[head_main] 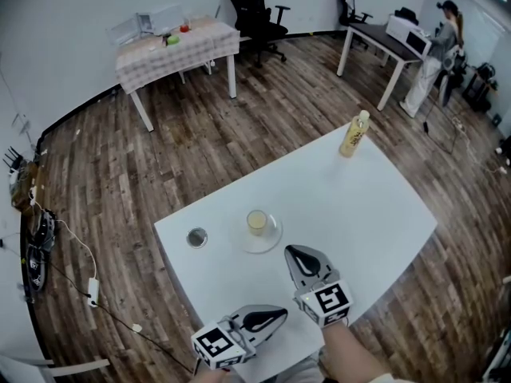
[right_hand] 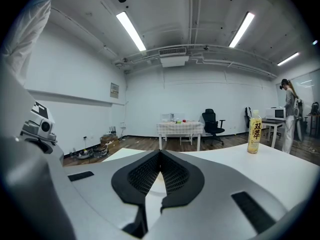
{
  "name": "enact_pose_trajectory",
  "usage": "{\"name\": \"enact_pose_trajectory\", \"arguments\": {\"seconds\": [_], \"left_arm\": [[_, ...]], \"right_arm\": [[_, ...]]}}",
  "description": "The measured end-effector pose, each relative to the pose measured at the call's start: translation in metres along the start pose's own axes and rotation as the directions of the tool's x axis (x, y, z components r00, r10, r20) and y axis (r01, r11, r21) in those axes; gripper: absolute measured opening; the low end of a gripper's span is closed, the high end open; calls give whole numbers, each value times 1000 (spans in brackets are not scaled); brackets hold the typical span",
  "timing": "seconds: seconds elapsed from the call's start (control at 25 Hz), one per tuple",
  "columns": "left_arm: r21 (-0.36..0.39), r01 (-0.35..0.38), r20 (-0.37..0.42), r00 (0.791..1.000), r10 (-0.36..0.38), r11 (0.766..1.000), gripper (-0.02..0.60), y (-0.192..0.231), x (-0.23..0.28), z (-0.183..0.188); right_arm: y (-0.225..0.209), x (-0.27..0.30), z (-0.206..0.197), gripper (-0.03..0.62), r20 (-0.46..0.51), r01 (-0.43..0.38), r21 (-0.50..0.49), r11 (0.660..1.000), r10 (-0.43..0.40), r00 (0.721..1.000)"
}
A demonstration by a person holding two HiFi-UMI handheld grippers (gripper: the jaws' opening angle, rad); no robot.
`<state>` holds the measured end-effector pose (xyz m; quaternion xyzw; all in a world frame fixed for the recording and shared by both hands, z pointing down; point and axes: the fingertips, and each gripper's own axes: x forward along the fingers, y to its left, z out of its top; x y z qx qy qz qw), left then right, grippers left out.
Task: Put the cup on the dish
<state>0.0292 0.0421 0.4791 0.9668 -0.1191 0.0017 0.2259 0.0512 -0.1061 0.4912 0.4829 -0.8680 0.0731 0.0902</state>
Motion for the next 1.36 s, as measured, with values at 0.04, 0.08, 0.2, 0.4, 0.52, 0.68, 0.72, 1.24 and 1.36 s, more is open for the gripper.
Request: {"name": "enact_pose_trajectory", "arguments": {"seconds": [0.04,0.08,0.2,0.4,0.52,0.68,0.72,1.24,1.36], "left_arm": [[2,1,-3,1000,-1,1000,2,0,0,-1],[2,1,-5,1000,-1,1000,2,0,0,-2],[1,-1,-3,1000,1,1000,2,0,0,-1],[-2,-6,-2,1000,6,1000,3,-1,-1,-1],[-4,-9,-3,1000,9,1000,3,-2,-1,1],[-4,-12,-2,1000,12,1000,2,-2,-2,0],[-3,-12,-2,1000,12,1000,2,-1,-3,-1],[-4,-15,-2,1000,15,1000,2,-1,-2,-2],[-2,-16,-5,1000,16,1000,3,0,-1,-2]], "right_arm": [[0,-1,0,32,1,1,0,1000,-1,1000],[0,-2,1,32,3,2,1,1000,-2,1000],[0,-3,2,32,8,3,0,1000,-3,1000],[0,-4,3,32,5,5,-3,1000,-5,1000],[2,-6,5,32,6,2,-3,1000,-2,1000],[3,-8,3,32,7,0,1,1000,0,1000],[3,-9,2,32,6,0,3,1000,0,1000],[1,-10,2,31,17,2,6,1000,-2,1000],[0,-10,3,31,14,0,8,1000,0,1000]]}}
